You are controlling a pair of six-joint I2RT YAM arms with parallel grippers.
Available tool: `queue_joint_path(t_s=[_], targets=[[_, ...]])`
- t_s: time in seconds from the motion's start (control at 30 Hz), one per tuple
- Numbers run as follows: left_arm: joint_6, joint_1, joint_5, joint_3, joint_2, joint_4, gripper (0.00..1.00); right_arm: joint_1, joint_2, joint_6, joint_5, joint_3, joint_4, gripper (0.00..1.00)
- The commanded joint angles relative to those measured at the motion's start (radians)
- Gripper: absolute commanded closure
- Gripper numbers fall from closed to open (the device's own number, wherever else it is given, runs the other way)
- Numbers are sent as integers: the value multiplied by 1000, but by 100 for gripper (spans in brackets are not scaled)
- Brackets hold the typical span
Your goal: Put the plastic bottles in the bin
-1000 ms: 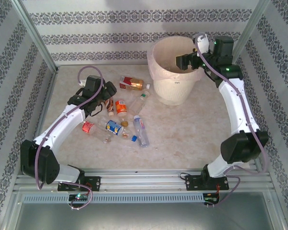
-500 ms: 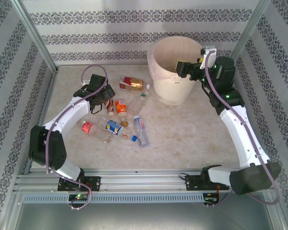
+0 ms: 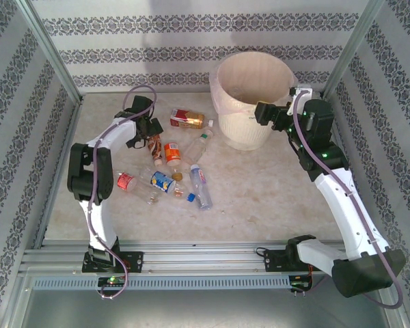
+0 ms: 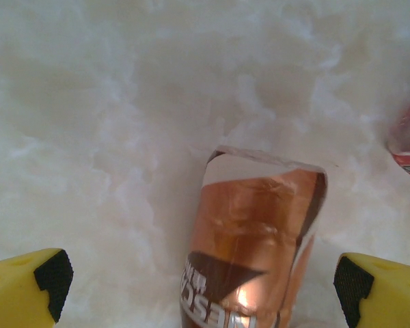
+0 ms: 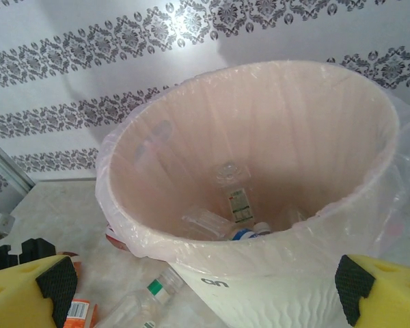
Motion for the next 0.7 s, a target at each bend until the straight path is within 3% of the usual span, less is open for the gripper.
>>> queue_joint_path(t_s=[0.0, 0.27, 0.47, 0.67], targets=[[41, 16, 33, 59, 47, -60, 0, 7, -28, 7, 47, -15, -27, 2], [53, 19, 89, 167, 168, -59, 5, 8, -12, 6, 28, -3, -35, 2], [60, 25, 108, 227, 258, -35, 23, 9, -4, 6, 19, 2, -49, 2], [63, 37, 82, 214, 229, 3, 38, 17, -16, 10, -4, -8, -31, 2]])
